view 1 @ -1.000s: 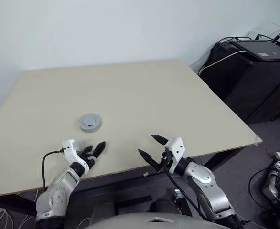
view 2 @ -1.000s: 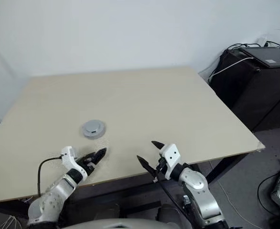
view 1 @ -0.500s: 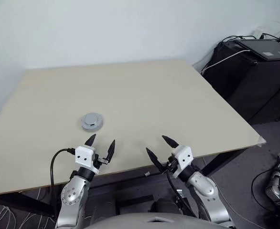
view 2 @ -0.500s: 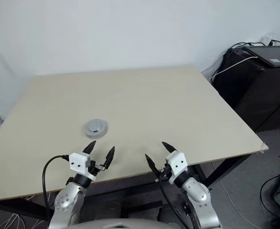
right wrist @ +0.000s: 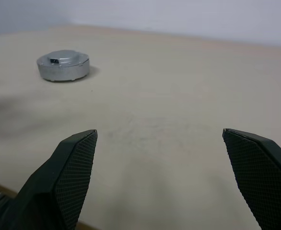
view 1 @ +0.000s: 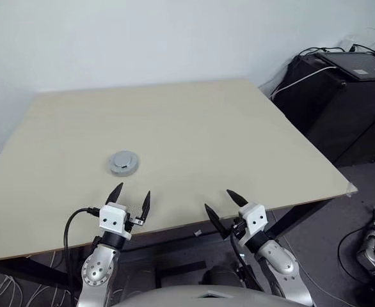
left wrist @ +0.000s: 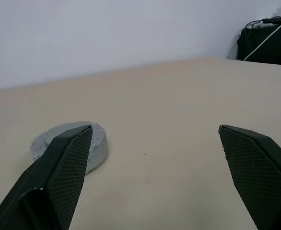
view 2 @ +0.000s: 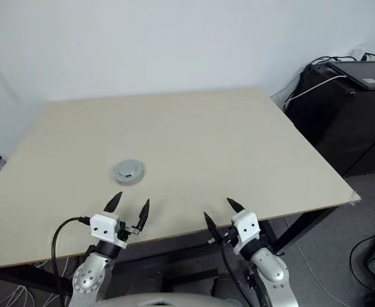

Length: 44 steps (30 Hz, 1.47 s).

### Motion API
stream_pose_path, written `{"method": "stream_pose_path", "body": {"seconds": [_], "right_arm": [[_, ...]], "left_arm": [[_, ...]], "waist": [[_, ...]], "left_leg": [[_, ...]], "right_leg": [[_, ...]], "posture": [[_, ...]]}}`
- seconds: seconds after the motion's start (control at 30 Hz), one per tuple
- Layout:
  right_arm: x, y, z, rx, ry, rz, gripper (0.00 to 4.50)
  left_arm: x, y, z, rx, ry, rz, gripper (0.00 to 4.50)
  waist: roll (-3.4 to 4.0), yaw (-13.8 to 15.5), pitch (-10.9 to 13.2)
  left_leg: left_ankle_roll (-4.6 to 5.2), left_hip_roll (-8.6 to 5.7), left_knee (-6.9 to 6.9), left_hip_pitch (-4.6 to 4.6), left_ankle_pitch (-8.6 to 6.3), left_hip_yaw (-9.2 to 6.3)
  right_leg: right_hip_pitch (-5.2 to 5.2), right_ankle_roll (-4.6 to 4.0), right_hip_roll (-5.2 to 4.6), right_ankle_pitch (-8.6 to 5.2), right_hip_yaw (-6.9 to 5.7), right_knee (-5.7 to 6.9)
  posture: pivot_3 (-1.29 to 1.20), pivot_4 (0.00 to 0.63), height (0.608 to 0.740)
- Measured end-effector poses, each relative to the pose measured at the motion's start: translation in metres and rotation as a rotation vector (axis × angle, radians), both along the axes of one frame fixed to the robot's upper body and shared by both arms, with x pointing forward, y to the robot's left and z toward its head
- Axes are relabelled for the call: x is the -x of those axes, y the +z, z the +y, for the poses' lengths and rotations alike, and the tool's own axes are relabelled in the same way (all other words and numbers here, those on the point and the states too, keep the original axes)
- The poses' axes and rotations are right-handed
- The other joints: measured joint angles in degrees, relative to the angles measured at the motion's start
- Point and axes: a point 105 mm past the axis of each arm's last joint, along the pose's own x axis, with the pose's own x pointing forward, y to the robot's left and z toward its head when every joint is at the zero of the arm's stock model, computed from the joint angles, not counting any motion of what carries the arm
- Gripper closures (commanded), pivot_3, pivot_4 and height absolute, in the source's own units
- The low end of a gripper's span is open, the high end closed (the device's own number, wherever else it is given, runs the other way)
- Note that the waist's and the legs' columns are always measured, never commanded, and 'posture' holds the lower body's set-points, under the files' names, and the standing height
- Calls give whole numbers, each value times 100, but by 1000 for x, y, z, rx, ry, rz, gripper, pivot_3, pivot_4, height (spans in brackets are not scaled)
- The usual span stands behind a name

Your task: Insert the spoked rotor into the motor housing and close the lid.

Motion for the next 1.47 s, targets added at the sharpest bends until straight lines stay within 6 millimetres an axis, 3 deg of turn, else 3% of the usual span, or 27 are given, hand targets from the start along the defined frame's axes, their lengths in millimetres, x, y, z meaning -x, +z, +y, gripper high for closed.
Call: {"method": "stream_pose_path", "body": {"seconds": [1.47], "right_arm": [[-6,-5,-9,-21,-93,77,0]], "left_arm": [[-10,2,3,16,45,1,42]], "waist": [[0,0,-1]], "left_leg": [[0,-1,0,1,0,2]], "right_leg": [[0,0,2,0,0,1]], "posture": [[0,0,740]]}}
